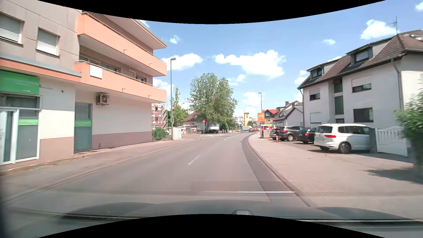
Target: Follow the waypoints while adhering to traffic rules and regulations
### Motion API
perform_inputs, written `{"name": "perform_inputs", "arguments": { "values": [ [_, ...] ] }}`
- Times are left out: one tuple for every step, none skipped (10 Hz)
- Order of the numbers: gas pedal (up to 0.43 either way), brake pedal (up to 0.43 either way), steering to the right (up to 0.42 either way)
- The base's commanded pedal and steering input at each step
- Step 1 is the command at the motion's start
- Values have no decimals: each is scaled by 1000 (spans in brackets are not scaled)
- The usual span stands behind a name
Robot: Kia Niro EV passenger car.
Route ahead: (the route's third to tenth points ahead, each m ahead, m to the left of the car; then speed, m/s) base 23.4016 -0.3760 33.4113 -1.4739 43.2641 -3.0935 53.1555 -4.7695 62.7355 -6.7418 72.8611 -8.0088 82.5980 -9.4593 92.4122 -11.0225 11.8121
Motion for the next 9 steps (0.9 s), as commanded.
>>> {"name": "perform_inputs", "arguments": {
  "values": [
    [0, 0, 14],
    [0, 0, 12],
    [0, 0, 10],
    [0, 0, 10],
    [0, 0, 11],
    [0, 0, 12],
    [0, 0, 12],
    [0, 0, 14],
    [0, 0, 15]
  ]
}}
